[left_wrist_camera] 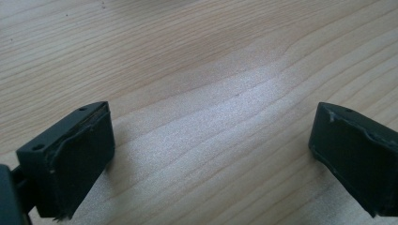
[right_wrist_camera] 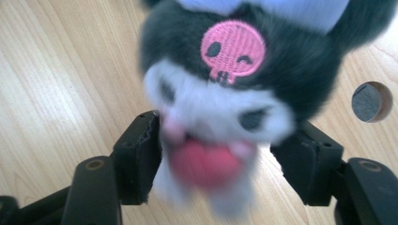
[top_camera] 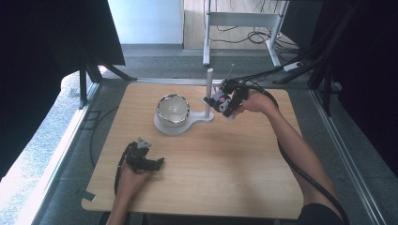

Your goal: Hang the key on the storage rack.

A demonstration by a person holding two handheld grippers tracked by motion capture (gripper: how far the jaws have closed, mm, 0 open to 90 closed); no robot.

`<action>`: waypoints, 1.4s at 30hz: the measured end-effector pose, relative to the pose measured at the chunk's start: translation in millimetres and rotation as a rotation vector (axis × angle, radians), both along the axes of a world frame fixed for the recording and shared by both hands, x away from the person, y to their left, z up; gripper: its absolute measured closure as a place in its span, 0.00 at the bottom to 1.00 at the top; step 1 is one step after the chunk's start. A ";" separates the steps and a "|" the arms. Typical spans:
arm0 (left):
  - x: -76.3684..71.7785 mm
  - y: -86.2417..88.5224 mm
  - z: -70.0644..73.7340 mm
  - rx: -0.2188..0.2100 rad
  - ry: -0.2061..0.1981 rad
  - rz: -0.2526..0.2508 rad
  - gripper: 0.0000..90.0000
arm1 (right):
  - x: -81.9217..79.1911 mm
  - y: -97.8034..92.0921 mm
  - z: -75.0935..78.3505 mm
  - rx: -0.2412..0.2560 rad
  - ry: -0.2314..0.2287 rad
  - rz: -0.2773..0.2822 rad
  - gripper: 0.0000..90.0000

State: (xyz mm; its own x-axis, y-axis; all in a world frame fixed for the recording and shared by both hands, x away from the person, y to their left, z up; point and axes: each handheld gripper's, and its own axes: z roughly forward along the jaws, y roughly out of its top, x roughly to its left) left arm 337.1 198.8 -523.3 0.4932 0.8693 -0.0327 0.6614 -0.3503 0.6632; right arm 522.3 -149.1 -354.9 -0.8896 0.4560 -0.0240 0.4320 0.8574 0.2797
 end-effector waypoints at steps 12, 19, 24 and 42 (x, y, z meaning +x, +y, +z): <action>0.0 0.1 0.2 0.000 0.003 -0.001 0.01 | -8.2 -5.8 16.4 0.038 -0.086 0.012 0.15; 0.0 0.1 0.2 0.000 0.003 -0.001 0.01 | -15.6 -11.1 19.9 0.044 -0.100 0.013 0.14; 0.0 0.1 0.2 0.000 0.003 -0.001 0.01 | -21.1 -15.4 19.5 0.040 -0.096 0.019 0.14; 0.0 0.1 0.2 0.002 0.002 0.000 0.01 | -41.7 -33.5 18.8 0.013 -0.138 0.019 0.02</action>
State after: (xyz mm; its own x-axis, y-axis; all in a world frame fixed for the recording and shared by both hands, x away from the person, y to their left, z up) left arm 337.1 198.8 -523.1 0.4934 0.8692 -0.0323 0.6627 -0.3516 0.6612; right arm 480.6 -182.6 -336.2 -0.8869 0.4400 -0.1410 0.3722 0.8611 0.3463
